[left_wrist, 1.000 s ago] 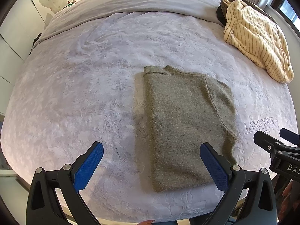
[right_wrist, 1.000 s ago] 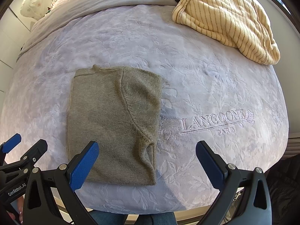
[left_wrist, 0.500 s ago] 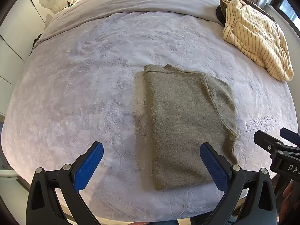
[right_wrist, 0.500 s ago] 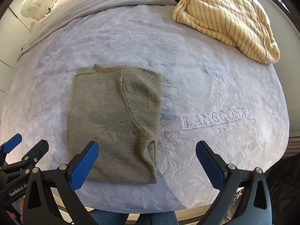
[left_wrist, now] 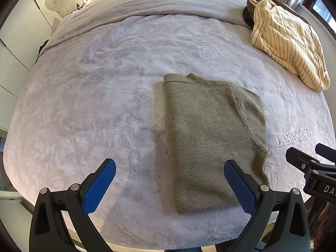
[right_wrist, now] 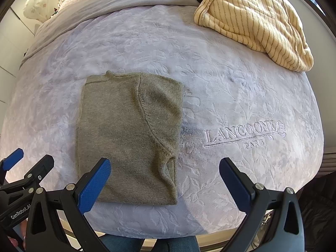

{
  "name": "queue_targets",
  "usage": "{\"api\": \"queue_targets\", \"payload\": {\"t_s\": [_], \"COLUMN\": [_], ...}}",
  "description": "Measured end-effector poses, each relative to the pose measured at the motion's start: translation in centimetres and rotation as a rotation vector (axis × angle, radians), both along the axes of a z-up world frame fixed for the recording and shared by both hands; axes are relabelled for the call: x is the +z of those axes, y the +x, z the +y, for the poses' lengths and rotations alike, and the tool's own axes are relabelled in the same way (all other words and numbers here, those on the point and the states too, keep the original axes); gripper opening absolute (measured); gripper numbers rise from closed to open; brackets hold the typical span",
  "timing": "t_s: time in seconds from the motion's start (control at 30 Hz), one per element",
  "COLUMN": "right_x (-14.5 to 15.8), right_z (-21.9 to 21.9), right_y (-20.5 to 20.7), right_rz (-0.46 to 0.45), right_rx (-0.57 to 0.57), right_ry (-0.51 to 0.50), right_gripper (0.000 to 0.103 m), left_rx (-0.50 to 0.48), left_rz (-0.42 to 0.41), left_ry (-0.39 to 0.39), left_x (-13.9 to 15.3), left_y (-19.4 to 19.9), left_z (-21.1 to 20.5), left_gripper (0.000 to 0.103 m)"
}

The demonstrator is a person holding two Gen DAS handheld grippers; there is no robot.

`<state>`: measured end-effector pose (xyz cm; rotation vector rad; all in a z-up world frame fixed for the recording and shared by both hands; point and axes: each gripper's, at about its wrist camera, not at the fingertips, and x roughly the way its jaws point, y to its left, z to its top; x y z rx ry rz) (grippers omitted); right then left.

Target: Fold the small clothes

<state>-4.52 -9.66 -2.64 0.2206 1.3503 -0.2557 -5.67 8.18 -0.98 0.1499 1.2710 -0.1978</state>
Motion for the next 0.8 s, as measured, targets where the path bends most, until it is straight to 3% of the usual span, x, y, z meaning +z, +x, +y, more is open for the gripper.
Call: {"api": "queue_targets", "payload": {"t_s": [0.8], "right_x": [-0.56], "right_z": [0.64], "right_y": [0.39], "right_rz": [0.019], "right_rx": [0.004], "right_ry": [0.002], "right_gripper": [0.103], "left_rx": [0.015], "left_rz": [-0.015], "left_ry": [0.006], "left_x": [-0.37], "left_y": [0.17], "left_z": [0.42], "left_gripper": [0.103]}}
